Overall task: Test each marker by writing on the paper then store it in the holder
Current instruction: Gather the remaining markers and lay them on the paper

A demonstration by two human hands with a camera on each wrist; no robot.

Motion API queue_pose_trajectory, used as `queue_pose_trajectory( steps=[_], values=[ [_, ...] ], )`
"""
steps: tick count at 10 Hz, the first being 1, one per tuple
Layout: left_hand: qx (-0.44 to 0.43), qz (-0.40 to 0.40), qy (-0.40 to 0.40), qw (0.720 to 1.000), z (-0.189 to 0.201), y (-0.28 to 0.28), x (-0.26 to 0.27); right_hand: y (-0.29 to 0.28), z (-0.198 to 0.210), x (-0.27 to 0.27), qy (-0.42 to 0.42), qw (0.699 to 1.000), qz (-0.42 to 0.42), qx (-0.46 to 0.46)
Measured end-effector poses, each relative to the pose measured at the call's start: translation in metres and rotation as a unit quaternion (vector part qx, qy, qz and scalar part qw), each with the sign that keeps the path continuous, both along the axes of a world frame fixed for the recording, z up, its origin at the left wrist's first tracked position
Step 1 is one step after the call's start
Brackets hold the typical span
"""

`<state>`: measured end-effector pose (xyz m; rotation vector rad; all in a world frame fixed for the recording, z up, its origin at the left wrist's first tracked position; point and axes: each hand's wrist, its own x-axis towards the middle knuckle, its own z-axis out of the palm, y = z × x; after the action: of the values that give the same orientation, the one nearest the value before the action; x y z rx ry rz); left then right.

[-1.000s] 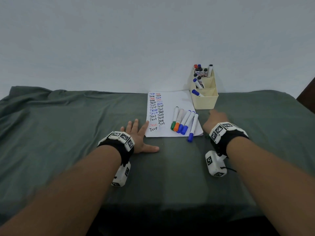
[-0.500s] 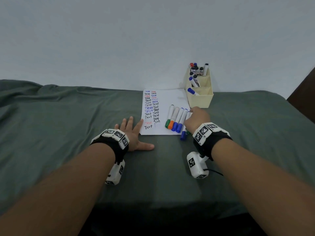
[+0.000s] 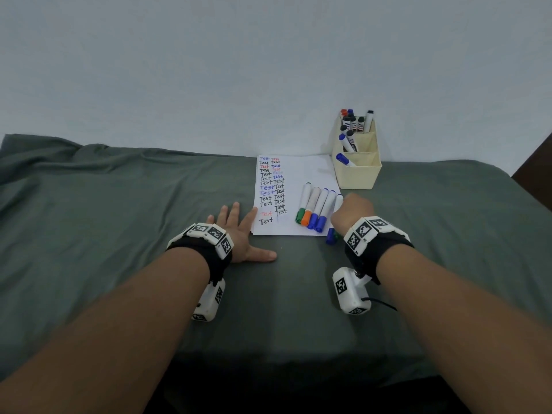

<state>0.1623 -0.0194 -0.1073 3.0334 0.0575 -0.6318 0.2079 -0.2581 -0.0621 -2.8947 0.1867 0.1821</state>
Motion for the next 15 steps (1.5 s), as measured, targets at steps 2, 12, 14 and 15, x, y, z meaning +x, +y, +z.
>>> queue_pose_trajectory(
  steps=[2,12,14,15],
  values=[
    [0.002,0.001,0.002,1.000,0.001,-0.001,0.000,0.006,-0.007,0.004,-0.011,0.992,-0.068,0.102],
    [-0.003,0.000,0.007,1.000,-0.004,0.002,0.004,0.058,-0.035,0.058,0.044,0.996,0.075,-0.018],
    [0.005,0.002,0.007,1.000,-0.001,0.001,0.002,0.029,-0.038,0.047,0.035,0.993,0.104,-0.041],
    [0.007,0.005,0.004,1.000,0.000,0.001,0.000,0.004,-0.036,0.042,0.028,0.995,0.085,-0.038]
  ],
)
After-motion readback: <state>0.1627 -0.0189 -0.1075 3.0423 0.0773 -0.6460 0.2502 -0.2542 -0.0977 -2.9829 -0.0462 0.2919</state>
